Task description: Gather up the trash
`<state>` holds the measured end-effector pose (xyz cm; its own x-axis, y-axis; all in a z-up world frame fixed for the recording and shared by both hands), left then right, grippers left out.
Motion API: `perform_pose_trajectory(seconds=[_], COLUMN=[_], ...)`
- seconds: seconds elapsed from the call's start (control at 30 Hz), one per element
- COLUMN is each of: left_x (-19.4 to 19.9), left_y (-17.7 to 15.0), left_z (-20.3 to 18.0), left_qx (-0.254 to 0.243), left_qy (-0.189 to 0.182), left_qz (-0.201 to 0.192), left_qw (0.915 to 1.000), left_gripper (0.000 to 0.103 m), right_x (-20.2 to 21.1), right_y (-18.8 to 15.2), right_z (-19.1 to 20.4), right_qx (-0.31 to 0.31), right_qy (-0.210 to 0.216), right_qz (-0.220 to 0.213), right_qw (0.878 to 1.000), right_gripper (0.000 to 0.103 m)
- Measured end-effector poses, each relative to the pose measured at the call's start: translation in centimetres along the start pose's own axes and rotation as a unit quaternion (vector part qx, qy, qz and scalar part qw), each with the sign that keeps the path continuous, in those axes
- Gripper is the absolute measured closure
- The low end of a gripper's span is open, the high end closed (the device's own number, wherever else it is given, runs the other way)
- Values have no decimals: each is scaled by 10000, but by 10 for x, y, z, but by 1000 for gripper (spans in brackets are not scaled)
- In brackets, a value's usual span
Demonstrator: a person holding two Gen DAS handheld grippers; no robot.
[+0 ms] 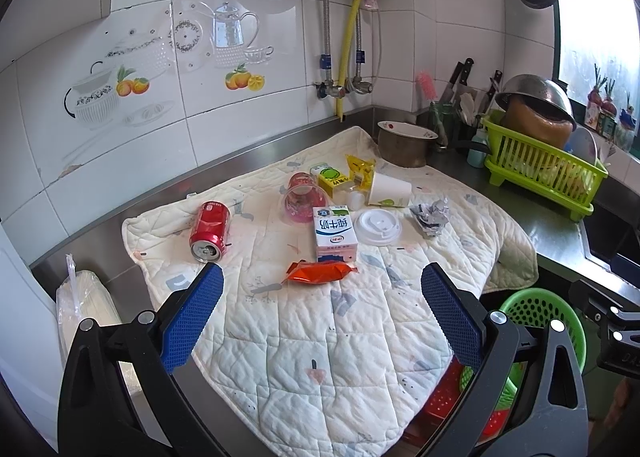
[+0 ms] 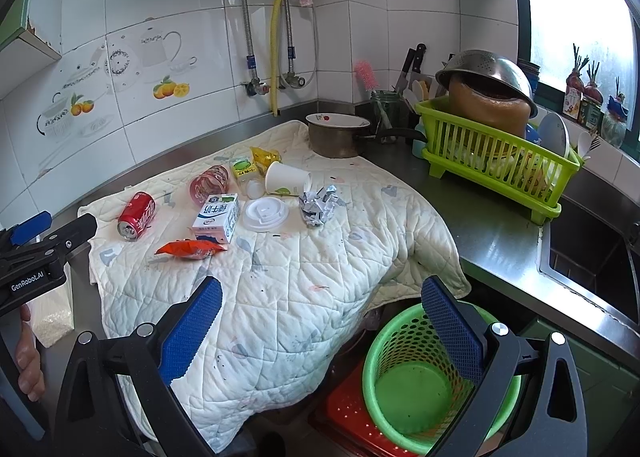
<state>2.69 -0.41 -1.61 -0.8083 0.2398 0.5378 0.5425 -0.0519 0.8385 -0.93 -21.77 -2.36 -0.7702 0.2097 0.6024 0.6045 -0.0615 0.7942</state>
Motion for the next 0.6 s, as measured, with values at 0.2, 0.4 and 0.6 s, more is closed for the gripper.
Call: perform_pose_trajectory(seconds=[0.2,0.4,0.6], left_x=[0,-1,-4], left_y=[2,3,3], left_z=[-1,-1,2], left_qx=[6,9,27], left_qy=[-5,-4,-9], left_qz=[9,7,18], left_qw=[10000,10000,10000], left_gripper=[5,5,5], right_x=[-2,-3,-5], right_y=[1,1,2], right_z=[-1,-1,0], right_qx=[-15,-17,-10], right_qy=[-3,5,4], right_qz=[16,21,24], right_qw=[10000,10000,10000], right_gripper=[6,6,6])
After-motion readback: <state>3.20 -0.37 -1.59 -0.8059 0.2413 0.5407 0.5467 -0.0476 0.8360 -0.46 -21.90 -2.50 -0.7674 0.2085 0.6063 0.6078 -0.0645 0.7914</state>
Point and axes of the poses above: each gripper's, at about its wrist camera, not at the fingertips, and x roughly against the way its jaws point, z to its left, y to its top, the point moved 3 cm from there along -x, roughly the way its jaws point, and after that the axes turned 13 degrees about -y, right-handed, at the moved point
